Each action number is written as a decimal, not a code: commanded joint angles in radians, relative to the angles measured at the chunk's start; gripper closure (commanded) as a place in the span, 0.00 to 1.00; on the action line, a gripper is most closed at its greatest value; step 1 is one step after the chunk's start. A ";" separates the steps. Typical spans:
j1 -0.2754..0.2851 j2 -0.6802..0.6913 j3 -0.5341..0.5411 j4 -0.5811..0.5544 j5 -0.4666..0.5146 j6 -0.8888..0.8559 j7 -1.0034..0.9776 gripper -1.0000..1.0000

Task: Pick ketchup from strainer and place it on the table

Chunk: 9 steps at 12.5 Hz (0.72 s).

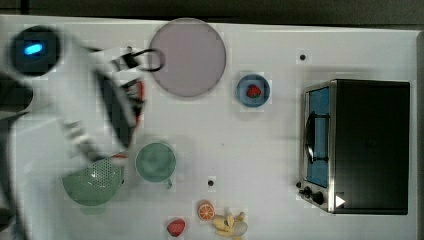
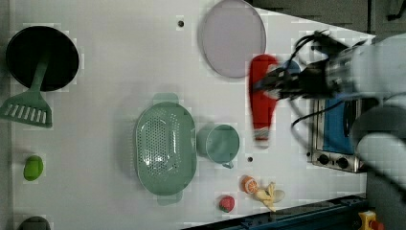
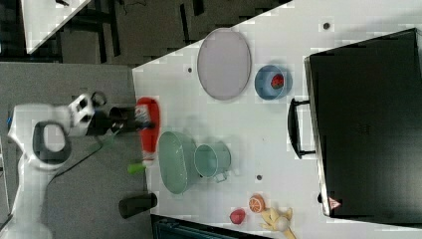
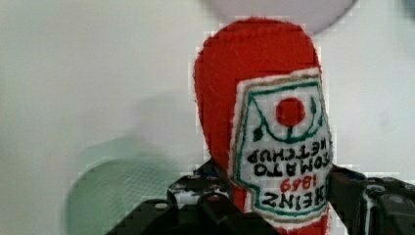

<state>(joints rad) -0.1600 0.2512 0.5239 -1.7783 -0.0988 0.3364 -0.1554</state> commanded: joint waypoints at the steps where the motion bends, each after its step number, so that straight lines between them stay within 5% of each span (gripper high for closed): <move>1: -0.090 0.000 -0.150 0.021 -0.002 0.021 -0.299 0.42; 9: -0.092 0.000 -0.330 -0.231 -0.002 0.349 -0.357 0.42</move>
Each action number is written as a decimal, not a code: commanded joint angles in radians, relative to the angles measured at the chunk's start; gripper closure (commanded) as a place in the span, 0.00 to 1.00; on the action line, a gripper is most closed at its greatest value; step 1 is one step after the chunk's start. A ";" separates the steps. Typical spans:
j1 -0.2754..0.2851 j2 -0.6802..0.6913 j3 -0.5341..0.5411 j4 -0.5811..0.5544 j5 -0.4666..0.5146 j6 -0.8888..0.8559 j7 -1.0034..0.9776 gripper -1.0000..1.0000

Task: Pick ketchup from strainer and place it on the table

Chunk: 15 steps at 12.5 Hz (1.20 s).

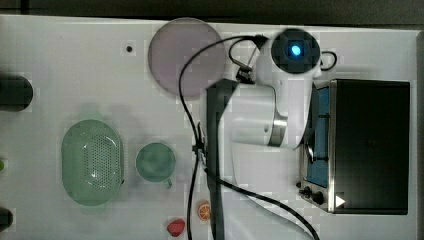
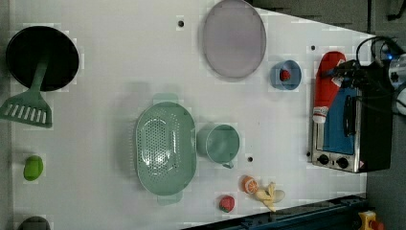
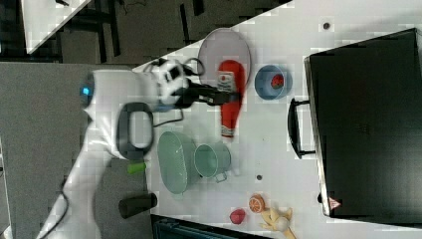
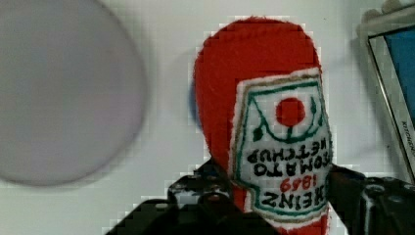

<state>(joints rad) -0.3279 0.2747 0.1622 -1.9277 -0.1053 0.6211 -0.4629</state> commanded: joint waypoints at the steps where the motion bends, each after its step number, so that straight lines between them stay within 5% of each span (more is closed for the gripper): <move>1: 0.075 -0.023 0.029 -0.129 0.004 0.110 -0.050 0.42; 5: 0.075 -0.007 0.028 -0.281 0.005 0.226 -0.042 0.42; 9: 0.075 0.092 0.028 -0.307 0.005 0.311 -0.042 0.42; 10: 0.076 0.119 0.027 -0.307 0.005 0.333 -0.042 0.38; 13: 0.076 0.139 0.028 -0.303 0.005 0.404 -0.042 0.07; 15: 0.076 0.084 0.029 -0.285 0.005 0.369 -0.042 0.00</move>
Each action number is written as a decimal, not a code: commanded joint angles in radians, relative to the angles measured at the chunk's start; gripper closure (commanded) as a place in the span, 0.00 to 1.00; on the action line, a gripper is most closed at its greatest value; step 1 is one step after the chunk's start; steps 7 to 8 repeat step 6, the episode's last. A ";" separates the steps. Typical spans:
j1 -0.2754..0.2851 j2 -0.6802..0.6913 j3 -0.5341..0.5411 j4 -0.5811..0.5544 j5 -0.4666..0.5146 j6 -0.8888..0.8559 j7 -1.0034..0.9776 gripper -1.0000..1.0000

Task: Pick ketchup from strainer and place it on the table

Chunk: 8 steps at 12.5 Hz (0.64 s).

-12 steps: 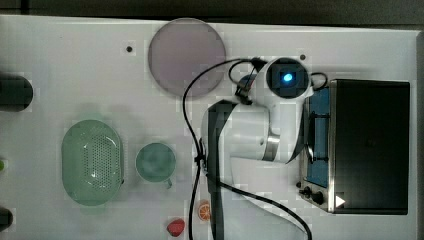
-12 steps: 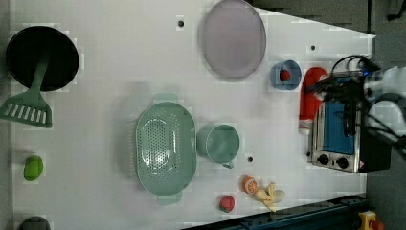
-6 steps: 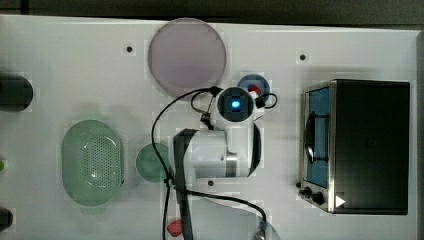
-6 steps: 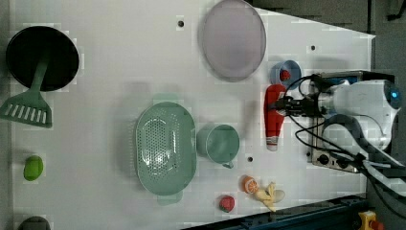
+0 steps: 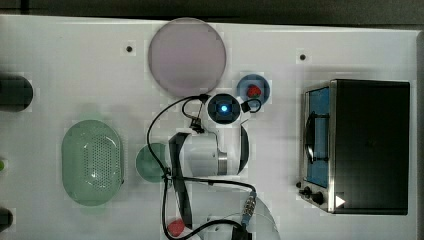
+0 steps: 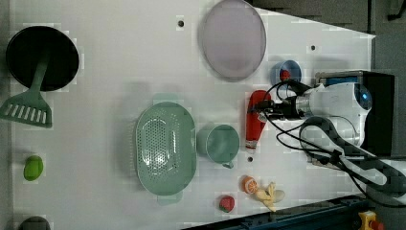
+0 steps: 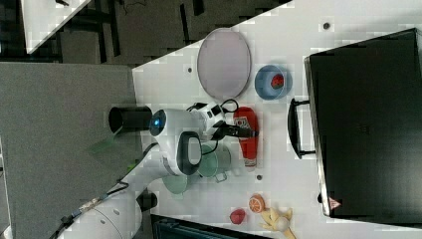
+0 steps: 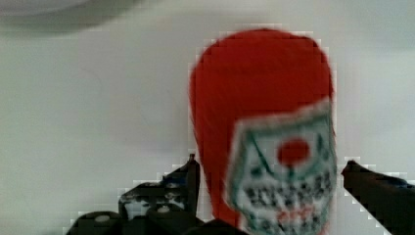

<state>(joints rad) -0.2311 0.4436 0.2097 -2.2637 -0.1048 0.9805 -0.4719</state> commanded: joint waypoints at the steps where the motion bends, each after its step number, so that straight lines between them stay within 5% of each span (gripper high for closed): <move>1: -0.021 -0.121 -0.019 0.071 0.006 -0.025 -0.033 0.00; 6: -0.021 -0.266 -0.019 0.295 0.008 -0.331 0.040 0.00; 8: -0.021 -0.266 -0.019 0.295 0.008 -0.331 0.040 0.00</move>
